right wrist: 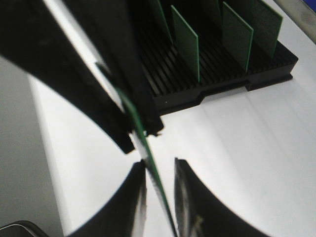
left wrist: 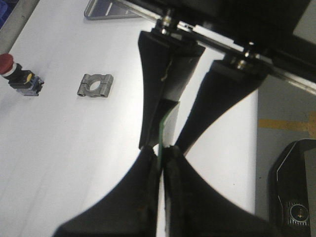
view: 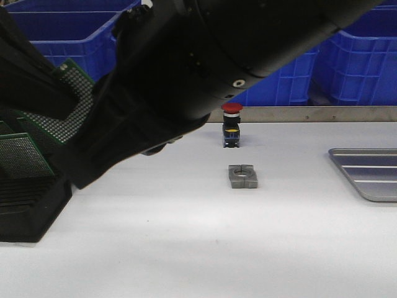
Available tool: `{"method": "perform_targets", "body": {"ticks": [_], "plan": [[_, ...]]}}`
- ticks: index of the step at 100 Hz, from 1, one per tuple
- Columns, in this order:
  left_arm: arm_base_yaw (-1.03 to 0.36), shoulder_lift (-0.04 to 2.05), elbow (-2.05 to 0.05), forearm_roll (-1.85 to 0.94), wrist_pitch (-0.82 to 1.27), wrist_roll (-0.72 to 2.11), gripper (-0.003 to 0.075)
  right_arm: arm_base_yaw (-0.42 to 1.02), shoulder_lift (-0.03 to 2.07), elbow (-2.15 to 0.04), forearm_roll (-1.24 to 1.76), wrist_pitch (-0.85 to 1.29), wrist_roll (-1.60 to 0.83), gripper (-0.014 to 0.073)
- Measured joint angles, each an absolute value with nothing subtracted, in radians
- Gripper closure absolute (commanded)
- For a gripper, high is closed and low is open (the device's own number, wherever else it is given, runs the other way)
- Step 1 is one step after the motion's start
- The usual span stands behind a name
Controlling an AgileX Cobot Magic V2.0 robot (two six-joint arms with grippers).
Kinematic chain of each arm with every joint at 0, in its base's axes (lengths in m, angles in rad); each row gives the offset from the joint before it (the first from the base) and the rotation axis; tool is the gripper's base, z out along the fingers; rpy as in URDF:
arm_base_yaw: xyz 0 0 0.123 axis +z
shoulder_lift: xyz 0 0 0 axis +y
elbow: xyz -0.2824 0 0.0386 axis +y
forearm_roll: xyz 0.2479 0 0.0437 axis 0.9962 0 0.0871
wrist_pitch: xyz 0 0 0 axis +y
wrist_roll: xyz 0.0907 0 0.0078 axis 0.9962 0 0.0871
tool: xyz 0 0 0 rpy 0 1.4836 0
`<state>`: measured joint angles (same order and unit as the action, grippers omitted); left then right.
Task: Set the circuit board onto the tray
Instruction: 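Reach right gripper to the board and grasp it beside the left gripper, then release left gripper and carry the board with right gripper toward the silver tray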
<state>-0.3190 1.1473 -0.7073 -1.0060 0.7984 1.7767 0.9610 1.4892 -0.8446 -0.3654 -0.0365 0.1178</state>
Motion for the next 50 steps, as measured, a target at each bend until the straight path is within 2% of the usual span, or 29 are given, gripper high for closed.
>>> {"method": "perform_targets", "body": {"ticks": [6,13,28,35,41,50], "plan": [[-0.319,1.147,-0.707,-1.006,0.796,1.779,0.0722,0.963,1.489,-0.845,-0.370,-0.037,0.115,0.0663],[-0.319,1.145,-0.707,-1.010,0.794,1.779,0.0641,0.963,1.489,-0.845,-0.371,-0.037,0.114,0.0663],[-0.319,1.145,-0.709,-1.051,0.763,1.786,0.0294,0.968,1.491,-0.845,-0.371,-0.047,0.113,0.0663],[-0.319,1.145,-0.709,-1.058,0.748,1.785,0.0185,0.969,1.491,-0.845,-0.365,-0.050,0.119,0.0663],[-0.320,1.145,-0.707,-1.058,0.721,1.783,0.0152,0.962,1.491,-0.845,-0.359,-0.041,0.127,0.0663],[-0.320,1.139,-0.707,-1.058,0.656,1.781,0.0154,0.945,1.491,-0.845,-0.339,0.000,0.137,0.0663]]}}
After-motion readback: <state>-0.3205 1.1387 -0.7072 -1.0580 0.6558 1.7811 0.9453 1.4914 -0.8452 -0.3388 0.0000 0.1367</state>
